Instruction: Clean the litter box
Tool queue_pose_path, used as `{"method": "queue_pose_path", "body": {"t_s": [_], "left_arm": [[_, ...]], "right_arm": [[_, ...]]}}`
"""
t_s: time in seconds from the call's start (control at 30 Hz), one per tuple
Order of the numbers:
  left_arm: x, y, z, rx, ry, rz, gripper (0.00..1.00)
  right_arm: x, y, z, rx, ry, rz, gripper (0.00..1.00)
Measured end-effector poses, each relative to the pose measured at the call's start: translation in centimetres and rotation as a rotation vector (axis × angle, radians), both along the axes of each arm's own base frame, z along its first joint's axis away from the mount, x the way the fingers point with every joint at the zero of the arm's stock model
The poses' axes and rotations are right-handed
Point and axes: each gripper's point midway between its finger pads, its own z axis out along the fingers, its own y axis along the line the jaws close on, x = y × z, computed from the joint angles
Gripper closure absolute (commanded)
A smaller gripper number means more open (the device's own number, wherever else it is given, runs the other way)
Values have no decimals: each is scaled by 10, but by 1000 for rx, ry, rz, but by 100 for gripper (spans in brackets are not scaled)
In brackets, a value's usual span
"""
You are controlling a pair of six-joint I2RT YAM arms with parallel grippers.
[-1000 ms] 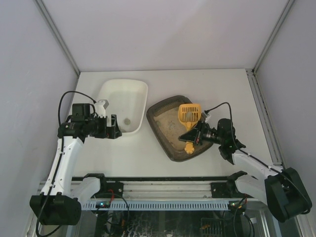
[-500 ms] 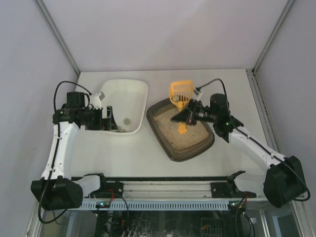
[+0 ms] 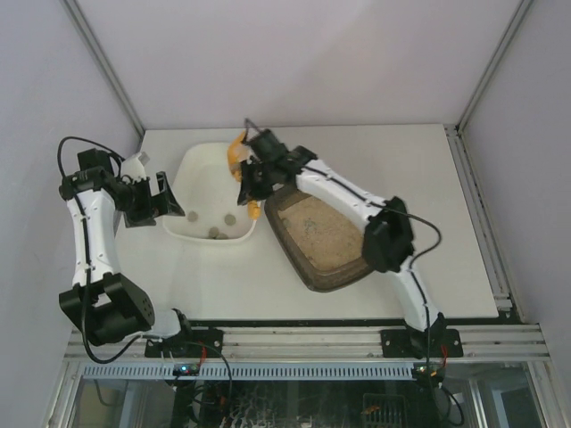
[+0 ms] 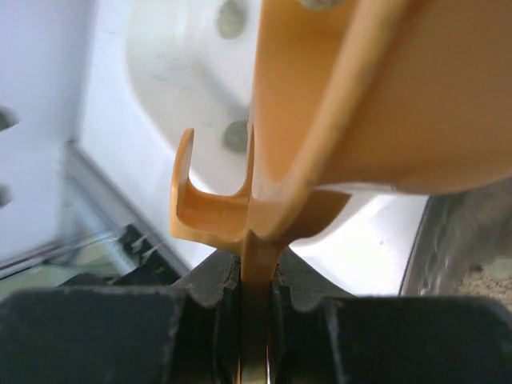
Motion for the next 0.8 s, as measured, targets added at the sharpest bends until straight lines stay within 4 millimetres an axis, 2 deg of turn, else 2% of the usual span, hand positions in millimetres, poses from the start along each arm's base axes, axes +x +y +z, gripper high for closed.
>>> {"method": "queue_pose_path", "body": {"t_s": [0.1, 0.17, 0.33, 0.4, 0.5, 0.6, 0.8], "left_arm": [[-4, 6, -5, -13, 39, 29, 0], [-5, 12, -6, 1, 46, 49, 0], [-7, 25, -12, 58, 62, 100, 0], [-8, 28, -15, 76, 65, 121, 0], [-8, 33, -15, 102, 59, 144, 0], [-8, 35, -15, 113, 52, 156, 0], [-10, 35, -18, 122, 43, 166, 0]], "right_arm": [[5, 33, -33, -196, -79, 27, 100], [3, 42, -50, -308, -149, 38, 100], [-22, 22, -81, -569, -271, 105, 100], [-26, 9, -91, -670, -328, 137, 100], [-21, 3, -92, -784, -454, 175, 100], [-10, -1, -79, -898, -624, 213, 100], [2, 10, -60, -1024, -856, 261, 100]]}}
